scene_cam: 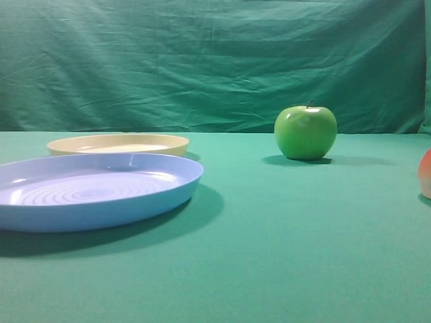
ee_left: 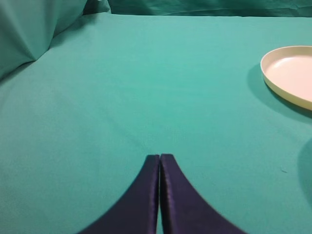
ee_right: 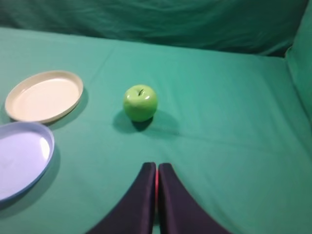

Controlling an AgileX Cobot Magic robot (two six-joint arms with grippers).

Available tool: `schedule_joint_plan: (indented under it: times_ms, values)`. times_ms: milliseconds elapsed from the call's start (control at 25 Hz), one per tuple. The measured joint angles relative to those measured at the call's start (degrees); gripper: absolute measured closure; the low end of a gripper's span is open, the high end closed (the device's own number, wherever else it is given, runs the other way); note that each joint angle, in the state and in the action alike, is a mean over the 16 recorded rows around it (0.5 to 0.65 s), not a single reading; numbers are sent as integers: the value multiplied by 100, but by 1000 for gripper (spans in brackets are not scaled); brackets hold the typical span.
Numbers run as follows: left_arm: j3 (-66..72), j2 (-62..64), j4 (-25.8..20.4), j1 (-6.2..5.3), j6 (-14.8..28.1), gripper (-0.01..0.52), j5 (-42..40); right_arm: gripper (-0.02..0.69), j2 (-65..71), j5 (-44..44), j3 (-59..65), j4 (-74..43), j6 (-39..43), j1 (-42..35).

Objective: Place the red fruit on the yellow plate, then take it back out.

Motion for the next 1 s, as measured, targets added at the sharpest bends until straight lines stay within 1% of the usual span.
schedule_joint_plan:
  times_ms: [280, 480, 720, 1000]
  values:
    - [0, 0, 0, 0, 0, 514, 0, 665, -805, -1505, 1589, -88, 25, -606]
    - [0, 0, 0, 0, 0, 514, 0, 665, -1245, -2296, 2672, -93, 25, -828]
    - [0, 0, 0, 0, 2, 514, 0, 665, -1564, -2831, 3651, -95, 29, -873]
    - [0, 0, 0, 0, 5, 514, 0, 665, -1667, -3056, 4173, -95, 38, -877]
